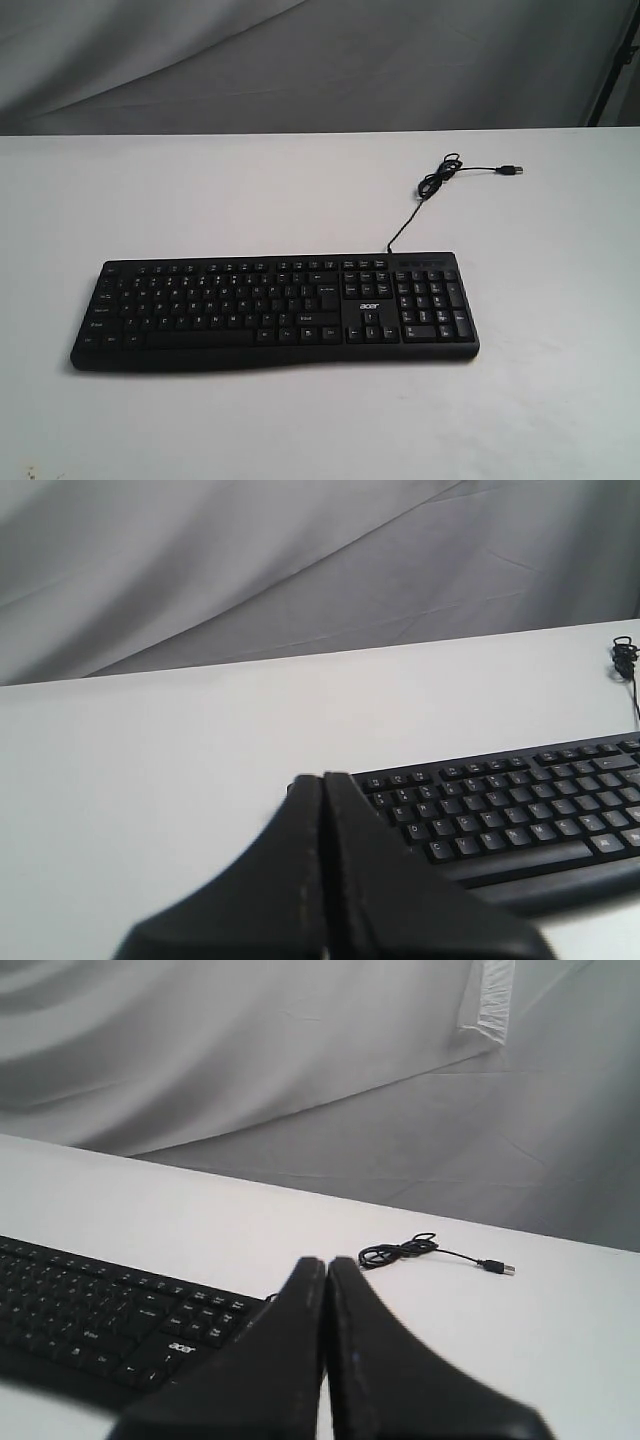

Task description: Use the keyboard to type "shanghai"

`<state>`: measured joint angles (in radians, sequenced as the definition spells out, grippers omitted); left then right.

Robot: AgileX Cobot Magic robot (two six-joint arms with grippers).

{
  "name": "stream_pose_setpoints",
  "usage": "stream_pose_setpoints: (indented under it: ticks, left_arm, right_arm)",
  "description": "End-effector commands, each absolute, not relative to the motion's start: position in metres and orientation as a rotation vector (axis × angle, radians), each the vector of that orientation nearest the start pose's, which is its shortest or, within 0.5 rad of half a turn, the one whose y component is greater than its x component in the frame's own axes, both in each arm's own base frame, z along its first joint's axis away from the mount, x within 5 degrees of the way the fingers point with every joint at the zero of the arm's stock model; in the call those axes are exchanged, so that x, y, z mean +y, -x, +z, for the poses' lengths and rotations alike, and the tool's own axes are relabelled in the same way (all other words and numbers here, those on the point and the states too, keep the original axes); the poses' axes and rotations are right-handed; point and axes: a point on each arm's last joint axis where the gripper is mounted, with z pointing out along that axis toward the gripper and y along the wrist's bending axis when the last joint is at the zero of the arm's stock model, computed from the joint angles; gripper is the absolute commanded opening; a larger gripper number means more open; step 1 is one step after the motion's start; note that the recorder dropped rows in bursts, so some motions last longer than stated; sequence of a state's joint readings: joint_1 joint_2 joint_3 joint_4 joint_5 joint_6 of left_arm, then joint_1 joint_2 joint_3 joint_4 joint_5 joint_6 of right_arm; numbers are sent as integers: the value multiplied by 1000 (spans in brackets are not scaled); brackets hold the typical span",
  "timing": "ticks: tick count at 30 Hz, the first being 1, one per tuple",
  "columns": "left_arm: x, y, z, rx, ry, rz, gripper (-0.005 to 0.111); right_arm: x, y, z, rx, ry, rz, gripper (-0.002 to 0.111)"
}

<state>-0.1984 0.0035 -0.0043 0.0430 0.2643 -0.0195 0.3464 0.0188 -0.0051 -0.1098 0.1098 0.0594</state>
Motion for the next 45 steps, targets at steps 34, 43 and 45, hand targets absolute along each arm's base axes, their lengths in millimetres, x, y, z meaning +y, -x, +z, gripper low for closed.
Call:
stream_pose_setpoints:
  ticks: [34, 43, 45]
  left_arm:
    - [-10, -54, 190, 1735, -185, -124, 0]
    - [-10, -54, 190, 1735, -185, -124, 0]
    - [-10, -54, 190, 1735, -185, -124, 0]
  right_arm:
    - [14, -52, 183, 1793, 323, 160, 0]
    - [14, -52, 183, 1793, 323, 160, 0]
    - [14, -52, 183, 1793, 323, 160, 0]
